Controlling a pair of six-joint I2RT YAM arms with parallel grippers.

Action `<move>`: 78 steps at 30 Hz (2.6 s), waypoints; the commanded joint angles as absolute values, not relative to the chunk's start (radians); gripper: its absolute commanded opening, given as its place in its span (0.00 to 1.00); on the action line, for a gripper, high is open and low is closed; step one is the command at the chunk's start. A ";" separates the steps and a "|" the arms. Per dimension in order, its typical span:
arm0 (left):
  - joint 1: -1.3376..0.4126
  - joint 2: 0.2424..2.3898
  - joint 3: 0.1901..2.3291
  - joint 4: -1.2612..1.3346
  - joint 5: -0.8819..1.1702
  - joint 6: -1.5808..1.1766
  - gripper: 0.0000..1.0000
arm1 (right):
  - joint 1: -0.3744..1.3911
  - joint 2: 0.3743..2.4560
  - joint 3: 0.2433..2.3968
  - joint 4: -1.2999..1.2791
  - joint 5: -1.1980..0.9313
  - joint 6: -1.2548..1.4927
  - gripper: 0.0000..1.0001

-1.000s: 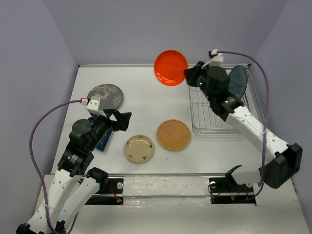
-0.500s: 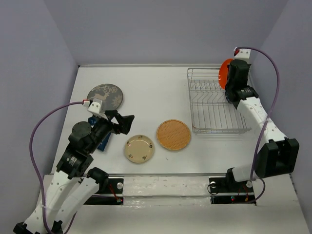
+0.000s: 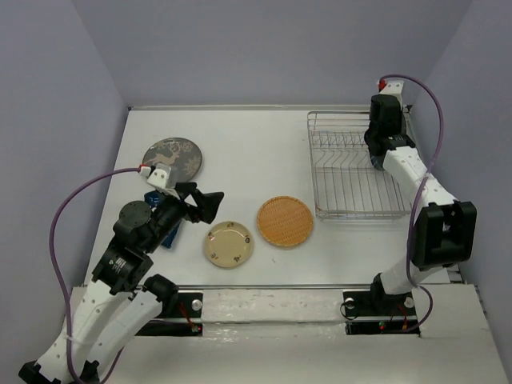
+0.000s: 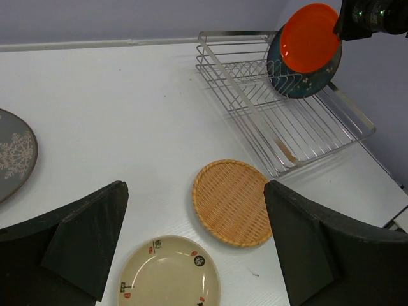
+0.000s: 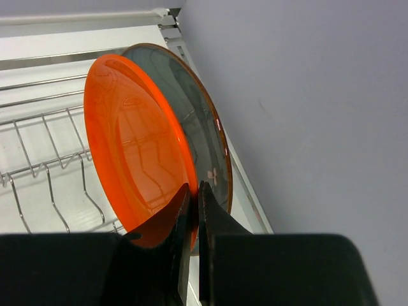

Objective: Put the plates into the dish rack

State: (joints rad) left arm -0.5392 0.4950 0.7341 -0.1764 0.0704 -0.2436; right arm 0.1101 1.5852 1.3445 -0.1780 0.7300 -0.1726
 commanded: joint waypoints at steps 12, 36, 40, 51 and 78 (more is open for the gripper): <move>-0.580 0.503 0.733 -0.140 0.058 -0.224 0.99 | 0.058 1.667 1.368 -0.077 0.738 -0.236 0.07; -0.574 0.649 0.735 -0.152 0.101 -0.229 0.99 | 0.075 1.583 1.420 -0.297 0.592 0.085 0.68; -0.572 0.790 0.750 -0.166 0.144 -0.259 0.99 | 0.198 1.464 1.356 -0.310 0.580 0.165 0.72; -0.571 1.133 0.801 -0.117 0.334 -0.368 0.97 | 0.396 1.097 1.033 -0.152 0.163 0.414 0.72; -0.574 1.861 1.183 -0.264 0.453 -0.238 0.58 | 0.405 0.864 0.721 -0.046 -0.186 0.488 0.71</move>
State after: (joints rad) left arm -0.5743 1.8576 1.1595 -0.2409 0.3931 -0.2668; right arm 0.4004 0.8650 0.7300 -0.1169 -0.1589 0.4873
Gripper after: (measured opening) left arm 0.619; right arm 0.711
